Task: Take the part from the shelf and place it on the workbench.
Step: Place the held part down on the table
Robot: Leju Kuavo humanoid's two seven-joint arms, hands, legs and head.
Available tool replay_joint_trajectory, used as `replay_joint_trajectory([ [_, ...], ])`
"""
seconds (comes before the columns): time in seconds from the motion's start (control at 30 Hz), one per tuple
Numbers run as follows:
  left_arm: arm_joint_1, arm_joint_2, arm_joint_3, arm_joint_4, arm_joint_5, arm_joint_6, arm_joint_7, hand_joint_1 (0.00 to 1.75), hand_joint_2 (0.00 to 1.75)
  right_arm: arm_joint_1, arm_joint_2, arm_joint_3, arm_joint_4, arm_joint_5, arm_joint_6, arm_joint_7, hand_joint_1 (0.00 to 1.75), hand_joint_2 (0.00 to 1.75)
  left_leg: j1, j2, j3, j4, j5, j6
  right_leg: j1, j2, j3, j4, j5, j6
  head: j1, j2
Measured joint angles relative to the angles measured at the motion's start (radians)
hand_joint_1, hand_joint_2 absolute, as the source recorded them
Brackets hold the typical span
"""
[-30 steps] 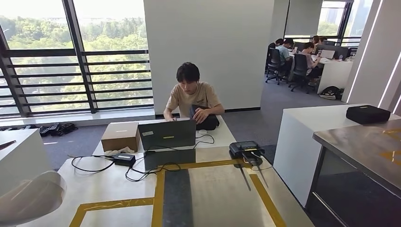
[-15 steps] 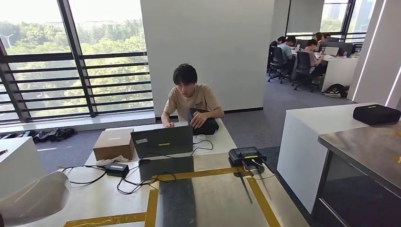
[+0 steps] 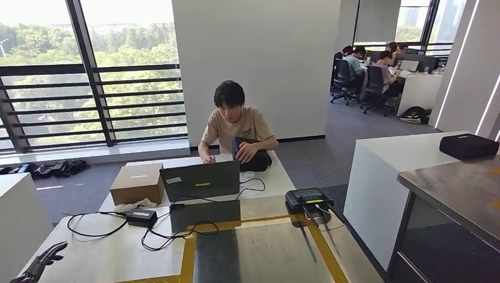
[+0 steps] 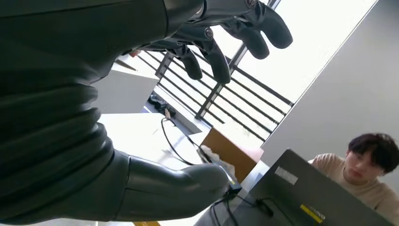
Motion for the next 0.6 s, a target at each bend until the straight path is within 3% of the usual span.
replay_joint_trajectory([
  [0.03, -0.003, 0.0, -0.012, 0.013, 0.0, -0.002, 0.003, 0.0, 0.0, 0.0, 0.0, 0.0, 0.0, 0.0, 0.0, 0.0, 0.0, 0.0, 0.0, 0.0, 0.001, 0.0, -0.001, 0.0, 0.0, 0.0, 0.002, -0.003, 0.001, -0.003, 0.001, 0.0],
  [0.23, -0.012, 0.003, -0.073, 0.055, -0.043, -0.004, 0.038, 0.0, 0.0, 0.0, -0.001, 0.0, 0.0, 0.007, -0.002, 0.0, 0.0, 0.0, -0.001, -0.001, 0.01, -0.001, -0.009, 0.015, 0.0, -0.001, 0.02, -0.019, -0.003, 0.011, 0.004, 0.0],
  [0.4, -0.003, 0.011, -0.106, 0.055, -0.082, 0.015, 0.049, 0.0, 0.0, 0.001, -0.001, 0.0, 0.0, 0.017, 0.003, 0.0, 0.0, 0.0, -0.002, -0.001, 0.012, -0.001, -0.01, 0.017, -0.002, -0.001, 0.023, -0.022, -0.002, 0.021, 0.004, 0.0],
  [0.6, 0.024, 0.017, -0.116, 0.035, -0.094, 0.041, 0.047, 0.0, 0.0, 0.001, -0.001, 0.0, 0.0, 0.026, 0.005, 0.0, 0.0, 0.0, -0.002, -0.001, 0.012, 0.0, -0.011, 0.018, -0.004, -0.001, 0.023, -0.023, -0.001, 0.023, 0.004, 0.0],
])
